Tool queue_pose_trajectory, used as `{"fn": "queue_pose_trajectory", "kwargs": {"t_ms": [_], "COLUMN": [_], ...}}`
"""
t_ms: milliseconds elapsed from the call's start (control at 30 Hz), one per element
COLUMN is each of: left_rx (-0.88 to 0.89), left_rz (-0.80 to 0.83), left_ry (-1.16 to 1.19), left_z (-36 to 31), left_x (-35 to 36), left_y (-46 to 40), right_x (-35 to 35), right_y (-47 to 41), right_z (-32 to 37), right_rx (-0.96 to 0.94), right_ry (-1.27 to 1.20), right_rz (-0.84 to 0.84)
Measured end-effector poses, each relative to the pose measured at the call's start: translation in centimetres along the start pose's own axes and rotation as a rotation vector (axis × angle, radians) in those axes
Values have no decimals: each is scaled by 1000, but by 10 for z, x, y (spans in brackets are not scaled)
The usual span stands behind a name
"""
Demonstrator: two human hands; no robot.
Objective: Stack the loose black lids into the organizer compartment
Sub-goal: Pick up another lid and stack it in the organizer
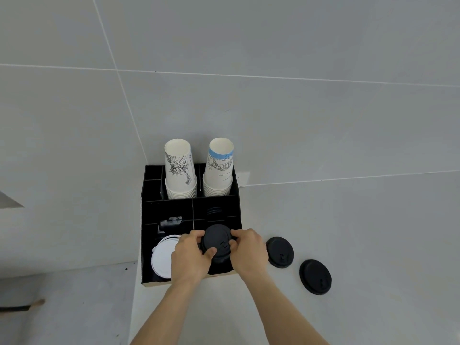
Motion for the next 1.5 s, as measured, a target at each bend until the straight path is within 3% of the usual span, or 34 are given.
{"fn": "queue_pose_trajectory", "kwargs": {"t_ms": [300, 500, 633, 833, 1067, 1333, 1500], "left_rx": [25, 83, 170, 204, 81, -86, -131], "left_rz": [18, -133, -150, 82, 382, 515, 490], "left_ry": [-12, 14, 100, 240, 155, 184, 236], "left_z": [-2, -16, -46, -94, -105, -98, -97], "left_x": [-2, -20, -12, 56, 136, 171, 171], "left_y": [1, 2, -4, -7, 3, 6, 8], "right_x": [-2, -27, -47, -66, -58, -46, -48], "right_y": [-2, -3, -17, -42, -55, -63, -63], "right_z": [-5, -24, -63, -119, -150, -161, -162], "right_rx": [40, 121, 203, 338, 385, 381, 392], "right_ry": [-42, -210, -250, -301, -344, -317, -348], "right_rz": [-2, -70, -86, -32, 125, 285, 264]}}
Point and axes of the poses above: each hand's wrist, its own y-axis away from the middle knuckle, its own x-axis out of the palm, z = x × y, the point moved 5 cm from there along -y, towards the middle knuckle, and after that the axes turned 14 degrees about x, right-handed, at the moved point
